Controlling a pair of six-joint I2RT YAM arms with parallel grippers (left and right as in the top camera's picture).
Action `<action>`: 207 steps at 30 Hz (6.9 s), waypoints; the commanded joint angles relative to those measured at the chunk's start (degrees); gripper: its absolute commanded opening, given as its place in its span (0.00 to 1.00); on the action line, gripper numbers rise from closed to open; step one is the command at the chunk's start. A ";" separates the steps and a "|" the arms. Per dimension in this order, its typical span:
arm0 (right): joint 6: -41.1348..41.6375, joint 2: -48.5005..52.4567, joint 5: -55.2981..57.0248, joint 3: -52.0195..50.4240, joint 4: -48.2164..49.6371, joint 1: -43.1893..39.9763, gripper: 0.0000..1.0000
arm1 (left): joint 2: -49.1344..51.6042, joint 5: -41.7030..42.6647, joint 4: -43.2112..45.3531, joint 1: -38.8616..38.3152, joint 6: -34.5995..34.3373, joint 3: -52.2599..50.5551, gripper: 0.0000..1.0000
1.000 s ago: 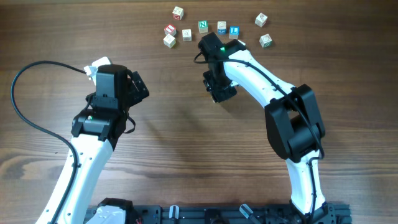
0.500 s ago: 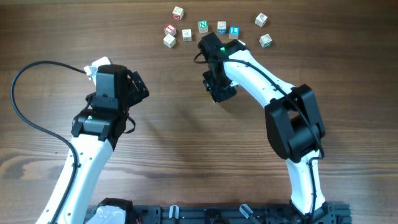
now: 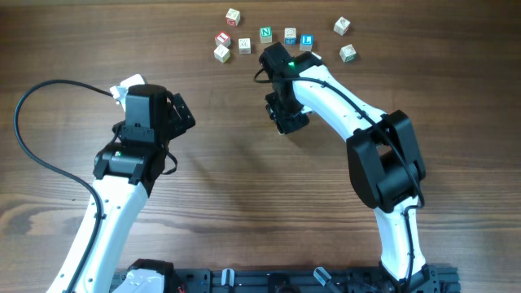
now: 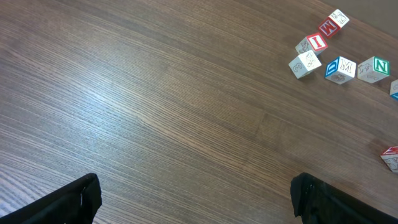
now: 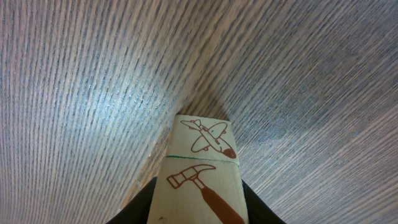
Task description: Form a tower
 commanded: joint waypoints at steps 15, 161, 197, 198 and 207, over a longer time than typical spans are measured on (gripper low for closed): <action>10.56 1.51 0.87 -0.52 -1.31 -0.24 0.38 | -0.42 0.31 0.00 0.42 -0.74 0.28 1.00; -81.11 5.86 1.05 7.85 -7.63 -0.13 0.34 | -0.42 0.31 0.00 0.42 -0.74 0.28 1.00; -58.07 5.86 5.11 7.85 -8.07 -1.22 0.39 | -0.42 0.31 0.00 0.42 -0.74 0.26 1.00; -58.07 5.86 5.11 7.85 -8.07 -1.22 0.46 | -0.42 0.31 0.00 0.42 -0.74 0.26 1.00; -58.14 5.77 4.68 7.91 -7.54 -1.22 1.00 | -0.42 0.31 0.00 0.42 -0.74 0.26 1.00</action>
